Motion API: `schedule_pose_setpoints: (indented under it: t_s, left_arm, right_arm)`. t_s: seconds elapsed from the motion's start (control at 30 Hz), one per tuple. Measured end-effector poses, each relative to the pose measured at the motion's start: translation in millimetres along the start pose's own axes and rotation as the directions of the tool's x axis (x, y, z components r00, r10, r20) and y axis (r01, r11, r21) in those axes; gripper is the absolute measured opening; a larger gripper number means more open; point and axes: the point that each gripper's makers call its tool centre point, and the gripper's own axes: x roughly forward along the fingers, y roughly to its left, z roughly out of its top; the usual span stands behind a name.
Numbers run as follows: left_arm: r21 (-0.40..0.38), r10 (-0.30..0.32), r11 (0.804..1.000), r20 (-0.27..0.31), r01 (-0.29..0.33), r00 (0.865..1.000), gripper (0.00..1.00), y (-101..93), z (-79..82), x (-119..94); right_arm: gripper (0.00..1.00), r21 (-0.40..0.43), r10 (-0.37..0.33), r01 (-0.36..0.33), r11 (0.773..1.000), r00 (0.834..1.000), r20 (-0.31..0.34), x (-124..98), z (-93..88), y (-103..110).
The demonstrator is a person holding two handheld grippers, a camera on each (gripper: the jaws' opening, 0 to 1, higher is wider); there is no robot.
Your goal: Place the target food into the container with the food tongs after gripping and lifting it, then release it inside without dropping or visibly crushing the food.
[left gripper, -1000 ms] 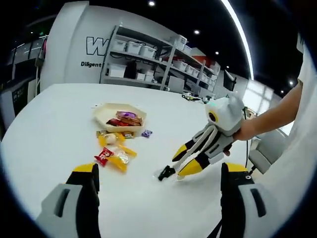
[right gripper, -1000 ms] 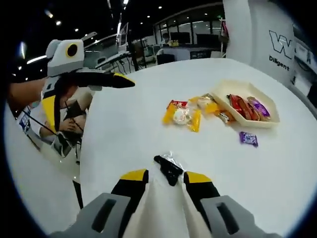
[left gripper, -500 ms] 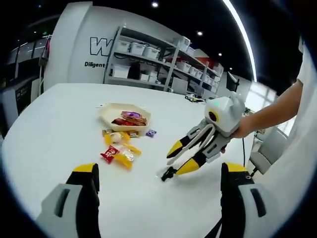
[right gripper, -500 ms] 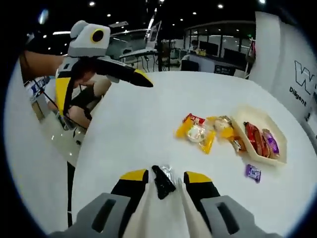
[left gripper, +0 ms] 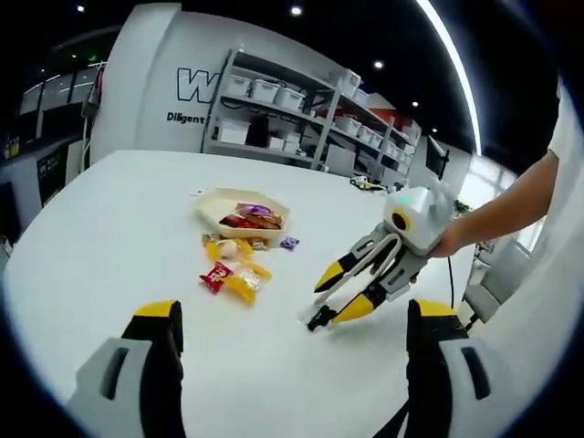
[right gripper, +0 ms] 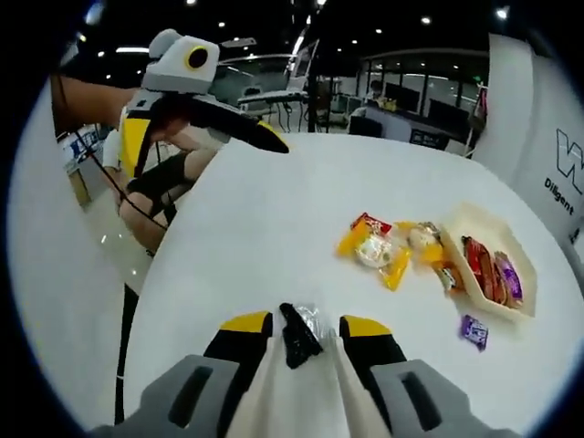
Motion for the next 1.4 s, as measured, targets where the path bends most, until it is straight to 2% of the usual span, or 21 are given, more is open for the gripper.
schedule_pose_setpoints:
  t_s: [0.23,0.33,0.4,0.5,0.53,0.57,0.63,0.67,0.73,0.77,0.87,0.9,1.0,1.13,1.2,1.3,1.4]
  left_arm:
    - [-0.003,-0.01,1.0,0.001,0.01,1.0,0.99,-2.8,2.0,5]
    - [-0.004,-0.013,1.0,0.002,0.013,1.0,0.99,-3.2,2.4,6]
    - [-0.004,-0.013,1.0,-0.001,0.013,1.0,0.99,-3.2,2.1,7]
    - [-0.005,-0.013,1.0,0.0,0.013,1.0,0.99,-2.3,2.9,7]
    - [-0.006,-0.013,1.0,0.001,0.013,1.0,0.99,-1.7,3.2,7]
    - [-0.007,-0.011,1.0,0.001,0.011,1.0,0.99,-0.7,3.5,7]
    - [-0.009,-0.009,1.0,0.001,0.009,1.0,0.99,0.4,3.6,7]
    - [-0.013,-0.009,1.0,0.001,0.009,1.0,0.99,1.0,3.9,7]
    - [-0.016,-0.01,1.0,0.0,0.01,1.0,0.99,0.9,4.7,9]
    - [-0.015,-0.013,1.0,0.001,0.013,1.0,0.99,0.3,5.6,10]
    - [-0.009,-0.024,1.0,0.001,0.024,1.0,0.99,-1.6,7.1,13]
    - [-0.008,-0.03,1.0,-0.001,0.03,1.0,0.99,-2.6,7.8,14]
    - [0.006,-0.034,0.999,-0.003,0.034,0.999,0.99,-4.5,10.4,14]
    - [0.009,-0.035,0.999,0.001,0.035,0.999,0.99,-4.5,13.2,12]
    - [0.01,-0.035,0.999,0.002,0.035,0.999,0.99,-3.8,14.4,11]
    - [0.008,-0.029,1.0,0.006,0.029,1.0,0.99,-1.7,16.2,9]
    - [0.002,-0.023,1.0,0.011,0.023,1.0,0.99,0.1,18.9,6]
  right_arm:
    - [0.22,-0.094,0.0,-0.001,0.996,1.0,-0.005,2,2.2,4]
    - [0.19,-0.044,-0.013,0.013,0.999,1.0,-0.015,2,1.0,2]
    - [0.18,0.117,-0.045,0.046,0.992,0.999,-0.016,0,-0.9,-6]
    - [0.18,0.235,-0.09,0.081,0.969,0.996,0.028,-7,-0.1,-19]
    - [0.18,0.301,-0.101,0.081,0.95,0.993,0.052,-10,2.0,-23]
    - [0.18,0.383,-0.129,0.084,0.92,0.987,0.094,-16,6.4,-29]
    - [0.18,0.458,-0.166,0.086,0.885,0.976,0.139,-26,11.6,-41]
    - [0.18,0.48,-0.196,0.094,0.872,0.966,0.168,-33,16.0,-49]
    - [0.18,0.516,-0.216,0.089,0.852,0.957,0.192,-41,20.0,-56]
    - [0.18,0.512,-0.243,0.105,0.853,0.946,0.212,-48,23.2,-63]
    - [0.19,0.53,-0.265,0.112,0.841,0.938,0.223,-61,26.5,-77]
    - [0.19,0.55,-0.283,0.109,0.828,0.928,0.241,-64,30.6,-81]
    - [0.19,0.566,-0.327,0.126,0.815,0.906,0.268,-76,40.8,-99]
    - [0.19,0.577,-0.362,0.142,0.804,0.887,0.286,-83,54.9,-118]
    - [0.19,0.588,-0.384,0.151,0.795,0.875,0.295,-85,60.5,-136]
    - [0.19,0.594,-0.416,0.182,0.784,0.864,0.284,-86,70.2,-154]
    - [0.19,0.577,-0.435,0.223,0.786,0.862,0.26,-83,75.5,-174]
